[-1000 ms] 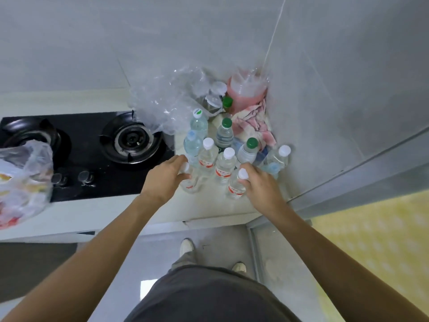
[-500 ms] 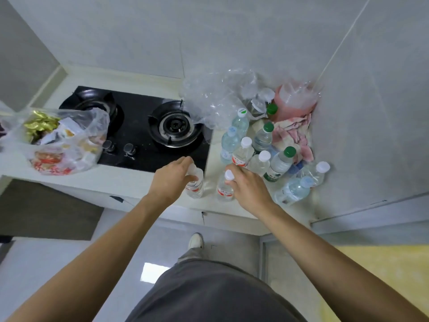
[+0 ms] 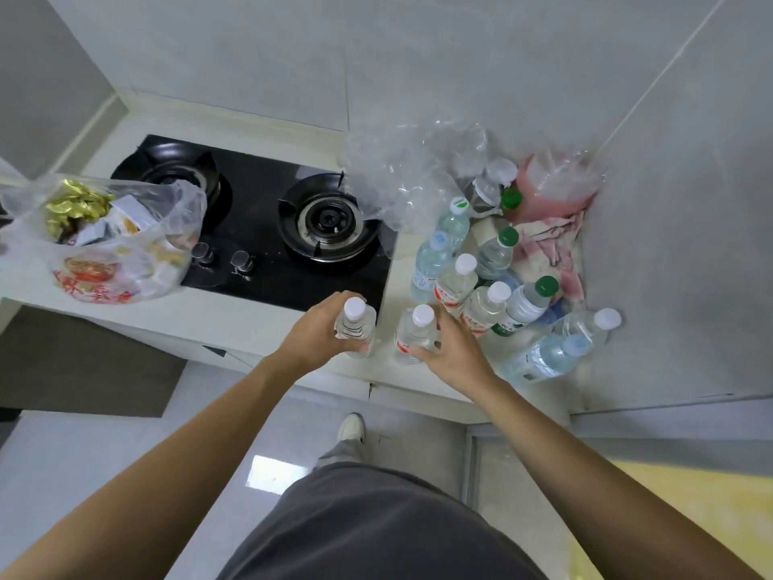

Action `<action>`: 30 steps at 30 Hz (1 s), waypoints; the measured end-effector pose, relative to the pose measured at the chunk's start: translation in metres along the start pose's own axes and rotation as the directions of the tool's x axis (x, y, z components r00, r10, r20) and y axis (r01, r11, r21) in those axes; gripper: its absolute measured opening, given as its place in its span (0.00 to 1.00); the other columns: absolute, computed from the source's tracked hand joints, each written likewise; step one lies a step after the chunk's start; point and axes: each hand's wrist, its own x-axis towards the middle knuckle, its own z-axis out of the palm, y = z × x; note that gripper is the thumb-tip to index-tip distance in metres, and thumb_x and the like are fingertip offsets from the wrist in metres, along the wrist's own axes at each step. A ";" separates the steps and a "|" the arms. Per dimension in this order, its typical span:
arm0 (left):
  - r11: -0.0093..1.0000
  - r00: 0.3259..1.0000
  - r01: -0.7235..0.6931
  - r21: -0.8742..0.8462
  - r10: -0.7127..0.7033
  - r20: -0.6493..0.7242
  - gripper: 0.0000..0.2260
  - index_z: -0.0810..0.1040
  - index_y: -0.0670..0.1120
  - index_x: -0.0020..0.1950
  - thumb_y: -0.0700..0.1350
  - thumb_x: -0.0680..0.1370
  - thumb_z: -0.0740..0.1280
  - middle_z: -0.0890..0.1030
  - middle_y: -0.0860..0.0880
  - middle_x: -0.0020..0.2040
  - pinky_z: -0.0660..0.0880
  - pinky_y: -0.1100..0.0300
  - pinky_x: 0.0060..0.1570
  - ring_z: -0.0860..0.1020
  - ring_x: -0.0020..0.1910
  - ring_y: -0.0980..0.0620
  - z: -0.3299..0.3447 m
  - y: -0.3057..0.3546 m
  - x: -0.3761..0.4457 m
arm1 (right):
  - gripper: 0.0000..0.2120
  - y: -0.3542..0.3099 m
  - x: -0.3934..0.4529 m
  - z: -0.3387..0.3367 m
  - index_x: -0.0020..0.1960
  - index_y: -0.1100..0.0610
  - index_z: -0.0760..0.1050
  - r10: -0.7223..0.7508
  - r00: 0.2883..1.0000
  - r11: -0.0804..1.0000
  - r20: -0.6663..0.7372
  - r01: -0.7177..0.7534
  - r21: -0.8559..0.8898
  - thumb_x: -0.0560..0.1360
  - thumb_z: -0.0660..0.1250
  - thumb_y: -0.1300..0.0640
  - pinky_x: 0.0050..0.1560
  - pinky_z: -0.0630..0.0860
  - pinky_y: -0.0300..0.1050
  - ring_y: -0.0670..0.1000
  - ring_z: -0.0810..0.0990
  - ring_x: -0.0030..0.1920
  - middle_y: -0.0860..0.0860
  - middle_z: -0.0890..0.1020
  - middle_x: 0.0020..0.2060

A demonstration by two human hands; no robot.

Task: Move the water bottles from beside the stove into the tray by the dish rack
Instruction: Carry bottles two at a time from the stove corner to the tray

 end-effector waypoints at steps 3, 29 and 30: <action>0.999 0.999 0.025 -0.027 -0.024 0.032 0.32 0.72 0.64 0.63 0.50 0.66 0.85 0.80 0.62 0.57 0.79 0.53 0.54 0.80 0.57 0.55 0.008 -0.010 0.006 | 0.31 0.005 0.003 0.010 0.68 0.43 0.71 0.079 0.996 0.991 0.031 -0.082 0.102 0.70 0.78 0.40 0.64 0.81 0.59 0.49 0.80 0.66 0.42 0.81 0.64; 0.918 0.897 0.161 -0.362 -0.289 -0.335 0.27 0.74 0.60 0.63 0.46 0.72 0.83 0.83 0.58 0.58 0.79 0.61 0.57 0.83 0.58 0.58 -0.029 -0.027 -0.123 | 0.31 -0.061 0.010 0.072 0.70 0.46 0.74 -0.062 0.961 0.924 0.269 -0.047 0.379 0.71 0.83 0.55 0.57 0.79 0.35 0.36 0.84 0.56 0.40 0.85 0.58; 0.914 0.879 0.163 -0.373 -0.306 -0.365 0.27 0.74 0.59 0.65 0.47 0.72 0.83 0.83 0.58 0.59 0.79 0.62 0.57 0.83 0.58 0.58 -0.035 -0.026 -0.140 | 0.31 -0.074 0.010 0.077 0.70 0.46 0.74 -0.096 0.953 0.919 0.287 -0.026 0.394 0.71 0.83 0.56 0.53 0.78 0.31 0.35 0.84 0.55 0.41 0.85 0.58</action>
